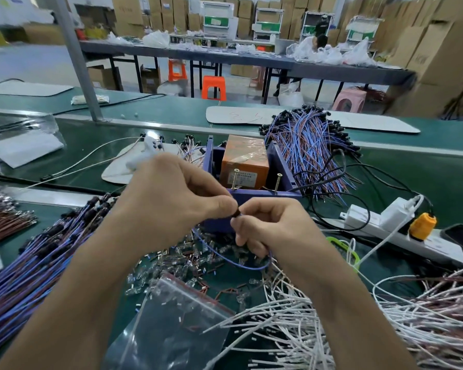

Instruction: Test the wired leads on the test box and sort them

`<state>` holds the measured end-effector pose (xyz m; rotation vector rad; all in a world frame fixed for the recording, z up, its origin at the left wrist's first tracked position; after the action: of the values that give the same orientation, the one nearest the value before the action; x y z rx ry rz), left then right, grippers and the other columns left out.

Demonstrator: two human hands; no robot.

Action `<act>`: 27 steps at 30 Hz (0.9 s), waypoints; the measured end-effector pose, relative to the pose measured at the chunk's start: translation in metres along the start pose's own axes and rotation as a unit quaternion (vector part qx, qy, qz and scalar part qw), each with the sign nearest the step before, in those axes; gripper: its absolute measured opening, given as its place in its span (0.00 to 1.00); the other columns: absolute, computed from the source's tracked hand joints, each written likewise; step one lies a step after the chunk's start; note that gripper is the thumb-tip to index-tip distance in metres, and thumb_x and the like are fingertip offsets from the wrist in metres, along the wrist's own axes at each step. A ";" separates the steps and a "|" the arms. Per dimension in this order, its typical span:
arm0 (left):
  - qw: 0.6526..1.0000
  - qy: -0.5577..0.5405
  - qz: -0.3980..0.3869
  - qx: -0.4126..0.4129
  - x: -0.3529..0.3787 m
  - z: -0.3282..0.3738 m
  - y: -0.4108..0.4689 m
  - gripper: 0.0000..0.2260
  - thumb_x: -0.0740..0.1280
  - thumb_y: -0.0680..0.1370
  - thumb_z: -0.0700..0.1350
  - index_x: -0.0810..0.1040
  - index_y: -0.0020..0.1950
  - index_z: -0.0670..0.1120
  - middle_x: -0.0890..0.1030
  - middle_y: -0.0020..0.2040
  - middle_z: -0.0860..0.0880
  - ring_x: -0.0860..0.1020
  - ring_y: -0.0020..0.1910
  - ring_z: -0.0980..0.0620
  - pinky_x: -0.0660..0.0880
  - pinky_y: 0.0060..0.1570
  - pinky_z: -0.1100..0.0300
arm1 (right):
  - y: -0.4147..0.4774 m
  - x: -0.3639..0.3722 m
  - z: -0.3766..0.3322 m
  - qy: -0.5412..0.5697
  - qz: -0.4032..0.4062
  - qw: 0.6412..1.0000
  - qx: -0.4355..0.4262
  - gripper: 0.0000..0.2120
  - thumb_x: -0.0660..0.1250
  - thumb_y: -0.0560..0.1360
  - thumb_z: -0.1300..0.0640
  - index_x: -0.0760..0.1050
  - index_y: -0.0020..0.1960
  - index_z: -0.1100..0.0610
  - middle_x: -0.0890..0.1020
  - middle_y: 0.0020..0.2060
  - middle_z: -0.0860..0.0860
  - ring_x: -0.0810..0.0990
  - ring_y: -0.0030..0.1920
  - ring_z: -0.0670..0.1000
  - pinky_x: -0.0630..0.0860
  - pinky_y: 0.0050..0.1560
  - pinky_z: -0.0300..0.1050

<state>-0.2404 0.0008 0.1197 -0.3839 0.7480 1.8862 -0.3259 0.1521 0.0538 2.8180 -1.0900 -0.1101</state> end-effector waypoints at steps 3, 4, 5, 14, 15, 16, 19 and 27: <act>0.999 -0.045 -0.006 -0.028 0.000 -0.006 0.001 0.07 0.81 0.67 0.51 0.88 0.40 0.61 0.86 0.33 0.56 0.85 0.34 0.56 0.82 0.38 0.60 | 0.002 -0.003 0.006 0.082 0.010 0.997 0.013 0.02 0.74 0.73 0.60 0.85 0.44 0.59 0.83 0.33 0.59 0.72 0.28 0.50 0.70 0.29 0.38; 0.996 -0.074 -0.029 -0.027 0.001 -0.005 0.000 0.08 0.81 0.67 0.48 0.88 0.41 0.60 0.87 0.35 0.54 0.86 0.36 0.54 0.83 0.41 0.59 | 0.002 -0.003 0.007 0.101 0.005 0.995 0.014 0.03 0.74 0.73 0.59 0.85 0.44 0.58 0.83 0.34 0.59 0.74 0.30 0.51 0.72 0.32 0.40; 0.993 -0.103 -0.052 -0.018 0.003 -0.004 0.000 0.10 0.82 0.67 0.44 0.89 0.43 0.58 0.87 0.36 0.52 0.87 0.37 0.52 0.83 0.43 0.58 | 0.002 -0.003 0.008 0.111 -0.001 0.994 0.011 0.04 0.73 0.72 0.59 0.86 0.45 0.57 0.84 0.36 0.58 0.76 0.33 0.51 0.73 0.35 0.41; 0.985 -0.114 -0.118 0.057 0.022 0.016 -0.001 0.10 0.82 0.63 0.52 0.89 0.43 0.61 0.83 0.40 0.52 0.80 0.41 0.43 0.79 0.44 0.38 | -0.002 0.001 0.003 0.198 -0.092 0.975 -0.035 0.07 0.73 0.74 0.60 0.88 0.50 0.56 0.88 0.46 0.52 0.85 0.50 0.49 0.79 0.55 0.42; 0.984 -0.119 -0.120 0.061 0.023 0.017 -0.001 0.10 0.82 0.63 0.52 0.89 0.43 0.61 0.83 0.40 0.51 0.80 0.41 0.41 0.79 0.44 0.36 | -0.003 0.001 0.002 0.202 -0.095 0.974 -0.035 0.07 0.72 0.74 0.60 0.88 0.49 0.55 0.88 0.46 0.51 0.85 0.50 0.49 0.79 0.55 0.42; 0.983 -0.122 -0.122 0.065 0.024 0.018 -0.002 0.10 0.82 0.63 0.52 0.89 0.43 0.61 0.83 0.40 0.51 0.80 0.41 0.40 0.79 0.44 0.36 | -0.003 0.001 0.001 0.202 -0.096 0.974 -0.035 0.07 0.72 0.74 0.60 0.88 0.49 0.55 0.88 0.46 0.50 0.85 0.49 0.49 0.79 0.54 0.41; 0.982 -0.131 -0.116 0.072 0.022 0.019 -0.002 0.10 0.82 0.63 0.51 0.89 0.42 0.60 0.83 0.40 0.50 0.80 0.41 0.40 0.78 0.44 0.36 | -0.002 0.001 0.001 0.190 -0.088 0.977 -0.036 0.07 0.75 0.72 0.55 0.88 0.48 0.55 0.87 0.44 0.51 0.85 0.48 0.49 0.79 0.54 0.43; 0.983 -0.139 -0.099 0.071 0.015 0.011 -0.002 0.10 0.83 0.66 0.46 0.89 0.44 0.58 0.84 0.41 0.48 0.81 0.41 0.43 0.79 0.41 0.44 | -0.001 -0.005 0.003 0.150 -0.039 0.987 -0.035 0.17 0.83 0.65 0.53 0.86 0.47 0.63 0.84 0.45 0.60 0.80 0.50 0.59 0.75 0.62 0.59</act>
<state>-0.2445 0.0189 0.1192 -0.0963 0.6253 1.6454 -0.3291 0.1562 0.0512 2.6982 -0.8913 0.2552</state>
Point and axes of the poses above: each hand's wrist, its own y-axis towards the middle knuckle, its own x-axis out of the palm, z = x × y, the point moved 4 cm from there along y, towards the middle knuckle
